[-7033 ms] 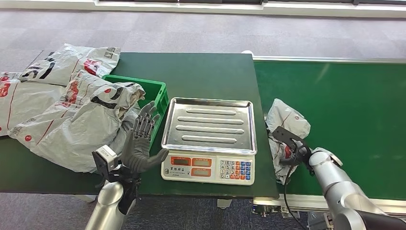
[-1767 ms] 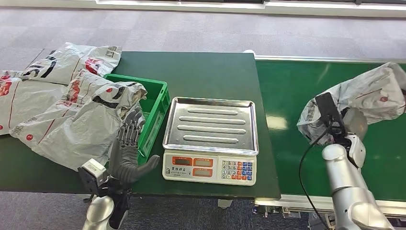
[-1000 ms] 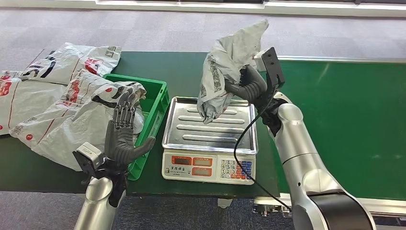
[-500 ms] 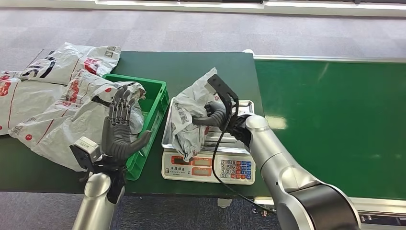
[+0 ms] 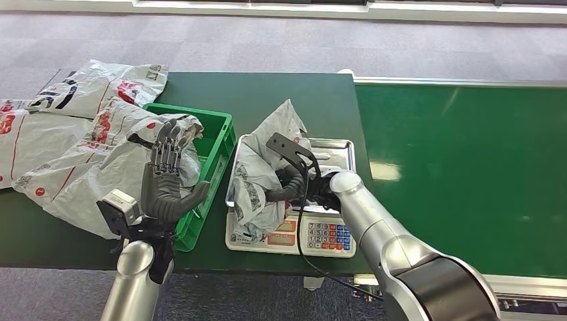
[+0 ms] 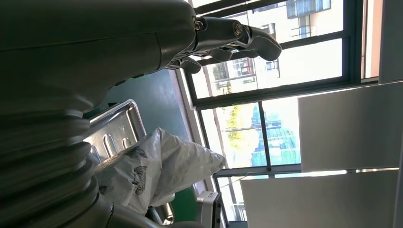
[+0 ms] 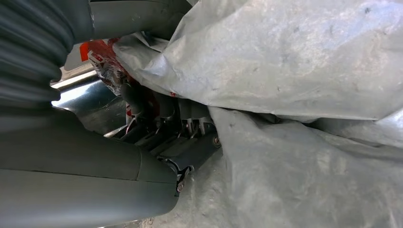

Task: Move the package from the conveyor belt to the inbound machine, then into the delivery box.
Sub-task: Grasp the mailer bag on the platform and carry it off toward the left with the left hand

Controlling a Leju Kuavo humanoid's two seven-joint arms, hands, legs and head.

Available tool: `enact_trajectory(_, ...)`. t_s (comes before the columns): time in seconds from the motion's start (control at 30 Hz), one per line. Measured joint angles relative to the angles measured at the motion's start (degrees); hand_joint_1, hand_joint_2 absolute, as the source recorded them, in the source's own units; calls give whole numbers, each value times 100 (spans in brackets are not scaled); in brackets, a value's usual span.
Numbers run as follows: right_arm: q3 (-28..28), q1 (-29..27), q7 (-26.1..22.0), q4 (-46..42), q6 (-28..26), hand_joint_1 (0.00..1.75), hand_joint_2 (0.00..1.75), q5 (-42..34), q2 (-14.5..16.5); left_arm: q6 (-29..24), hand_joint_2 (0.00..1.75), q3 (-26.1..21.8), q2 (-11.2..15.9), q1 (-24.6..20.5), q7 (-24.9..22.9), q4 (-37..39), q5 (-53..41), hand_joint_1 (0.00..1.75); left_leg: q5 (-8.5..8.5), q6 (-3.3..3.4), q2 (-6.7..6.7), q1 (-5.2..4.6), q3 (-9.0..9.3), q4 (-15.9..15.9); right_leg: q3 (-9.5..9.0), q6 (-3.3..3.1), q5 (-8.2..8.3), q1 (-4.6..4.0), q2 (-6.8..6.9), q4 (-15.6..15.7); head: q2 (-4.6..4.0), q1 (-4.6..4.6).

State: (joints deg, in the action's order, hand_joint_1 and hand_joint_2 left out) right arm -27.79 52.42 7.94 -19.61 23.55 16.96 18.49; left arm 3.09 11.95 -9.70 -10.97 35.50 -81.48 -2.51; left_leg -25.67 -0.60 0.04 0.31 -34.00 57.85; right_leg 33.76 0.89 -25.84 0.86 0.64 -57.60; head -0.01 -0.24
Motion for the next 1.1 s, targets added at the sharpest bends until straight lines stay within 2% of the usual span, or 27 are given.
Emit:
enact_trajectory(0.17,-67,30,9,19,-2,0,175,77,0,-21,175,-15,-8,-1,-38,-2,-20,0,0,0,0,1,3,0,-2,0,0,0,0,0,-1,0)
enact_trajectory(0.3,-73,10,-276,30,-197,0,175,7,-4,-202,175,-45,-22,-7,-92,-55,-225,0,0,0,2,1,3,0,-1,-1,1,0,-4,0,-1,0)
enact_trajectory(0.4,-64,-15,-710,23,-795,0,175,4,-4,-509,175,-47,-31,-19,-218,-162,-577,0,1,-1,3,0,2,1,1,-3,3,0,-4,0,1,0)
enact_trajectory(0.53,85,-54,-1685,-231,-1837,0,175,-103,-26,-964,175,-21,-48,-78,-468,-322,-1207,0,3,-3,3,0,0,2,7,-4,5,0,-3,0,0,-2)
enact_trajectory(0.63,361,-130,-2435,-815,-2245,0,175,-346,-106,-1251,175,96,-52,-303,-732,-313,-1758,0,7,-2,0,0,-5,3,11,-3,8,0,0,0,1,-1)
enact_trajectory(0.73,656,-266,-2829,-1632,-2360,0,175,-546,-218,-1449,175,261,-60,-658,-960,-151,-2083,0,8,0,0,-1,-6,4,12,-3,11,1,-2,0,0,0)
enact_trajectory(0.87,1030,-578,-3099,-2792,-2584,0,175,-776,-361,-1503,175,451,-69,-1170,-1384,232,-2381,0,8,0,0,-2,-8,6,16,-3,13,2,-1,2,0,-1)
enact_trajectory(1.1,1591,-1595,-3443,-4514,-2808,0,175,-993,-651,-1070,175,848,-175,-1952,-2328,1233,-3402,0,5,3,1,-2,-9,6,17,-3,13,2,-3,4,1,1)
